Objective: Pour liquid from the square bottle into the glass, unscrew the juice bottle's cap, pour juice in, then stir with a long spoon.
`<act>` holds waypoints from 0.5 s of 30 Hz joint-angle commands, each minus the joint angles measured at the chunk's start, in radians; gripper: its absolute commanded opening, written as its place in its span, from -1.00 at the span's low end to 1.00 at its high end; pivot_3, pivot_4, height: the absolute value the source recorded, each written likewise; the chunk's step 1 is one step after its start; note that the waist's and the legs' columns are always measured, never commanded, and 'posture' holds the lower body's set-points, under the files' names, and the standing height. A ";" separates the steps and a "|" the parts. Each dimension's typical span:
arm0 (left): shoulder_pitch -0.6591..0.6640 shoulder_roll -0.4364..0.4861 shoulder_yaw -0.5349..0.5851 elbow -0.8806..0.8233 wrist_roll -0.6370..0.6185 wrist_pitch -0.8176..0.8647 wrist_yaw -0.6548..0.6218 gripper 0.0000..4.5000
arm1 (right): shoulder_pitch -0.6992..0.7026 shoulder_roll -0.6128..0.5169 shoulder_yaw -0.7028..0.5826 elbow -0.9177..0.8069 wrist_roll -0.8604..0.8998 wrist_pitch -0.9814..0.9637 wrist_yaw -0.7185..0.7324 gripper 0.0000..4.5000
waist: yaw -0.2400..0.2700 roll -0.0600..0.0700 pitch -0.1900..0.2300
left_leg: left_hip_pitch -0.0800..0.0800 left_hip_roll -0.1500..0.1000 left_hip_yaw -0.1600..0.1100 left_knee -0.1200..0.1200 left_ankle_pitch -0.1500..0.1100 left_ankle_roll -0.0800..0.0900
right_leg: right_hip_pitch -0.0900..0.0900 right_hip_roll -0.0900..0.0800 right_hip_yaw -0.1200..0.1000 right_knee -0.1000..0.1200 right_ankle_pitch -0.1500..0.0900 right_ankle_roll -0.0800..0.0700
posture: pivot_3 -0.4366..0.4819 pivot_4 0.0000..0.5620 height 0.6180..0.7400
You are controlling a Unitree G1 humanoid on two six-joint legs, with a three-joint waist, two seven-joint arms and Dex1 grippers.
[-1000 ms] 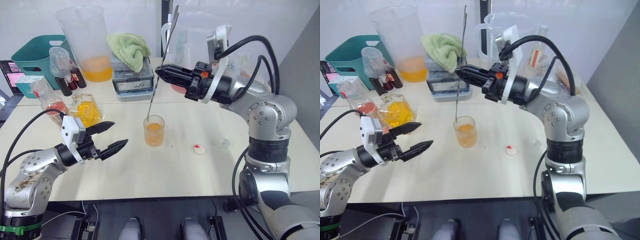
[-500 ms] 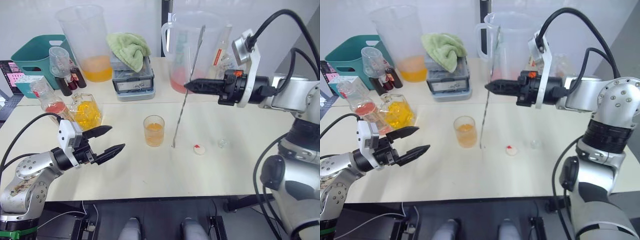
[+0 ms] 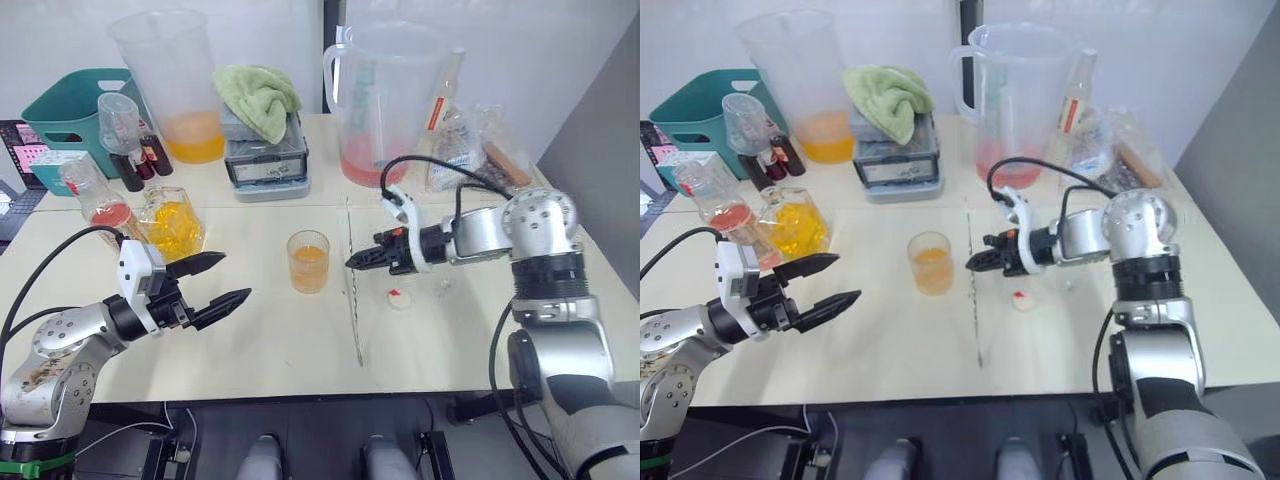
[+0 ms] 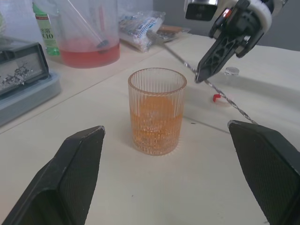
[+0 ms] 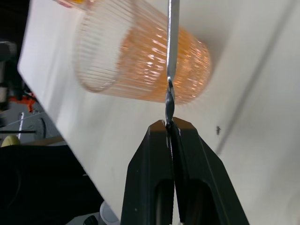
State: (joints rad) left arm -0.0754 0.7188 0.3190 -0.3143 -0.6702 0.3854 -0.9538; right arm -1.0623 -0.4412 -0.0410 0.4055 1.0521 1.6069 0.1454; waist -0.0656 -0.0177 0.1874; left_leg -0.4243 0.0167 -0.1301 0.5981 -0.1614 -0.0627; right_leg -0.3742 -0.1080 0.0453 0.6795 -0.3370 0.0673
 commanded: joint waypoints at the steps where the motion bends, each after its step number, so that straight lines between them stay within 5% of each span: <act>1: 0.008 0.014 0.025 -0.029 -0.013 -0.001 -0.002 0.98 | 0.001 0.040 -0.026 0.046 -0.112 -0.019 -0.021 -1.00 | 0.000 0.000 0.000 | 0.000 0.000 0.000 0.000 0.000 0.000 | 0.000 0.000 0.000 0.000 0.000 0.000 | -0.05 -0.47 0.99; 10: 0.037 0.018 0.054 -0.058 -0.023 0.012 0.010 0.98 | 0.027 0.099 -0.032 0.104 -0.299 -0.101 0.025 -1.00 | -0.002 0.000 0.000 | 0.000 0.000 0.000 0.000 0.000 0.000 | 0.000 0.000 0.000 0.000 0.000 0.000 | -0.05 -0.47 0.99; 15: 0.047 0.022 0.062 -0.069 -0.022 0.015 0.012 1.00 | 0.047 0.099 -0.039 0.090 -0.357 -0.131 0.053 -0.26 | -0.001 0.000 0.000 | 0.001 0.000 0.000 0.000 0.000 0.000 | 0.000 0.000 0.000 0.001 0.000 0.000 | -0.05 -0.47 0.99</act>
State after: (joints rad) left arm -0.0308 0.7231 0.3525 -0.3467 -0.6740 0.3999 -0.9445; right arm -1.0352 -0.3314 -0.0652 0.5104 0.7402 1.5003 0.2018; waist -0.0665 -0.0176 0.1873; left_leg -0.4230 0.0168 -0.1302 0.5982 -0.1614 -0.0627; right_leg -0.3736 -0.1079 0.0451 0.6801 -0.3371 0.0673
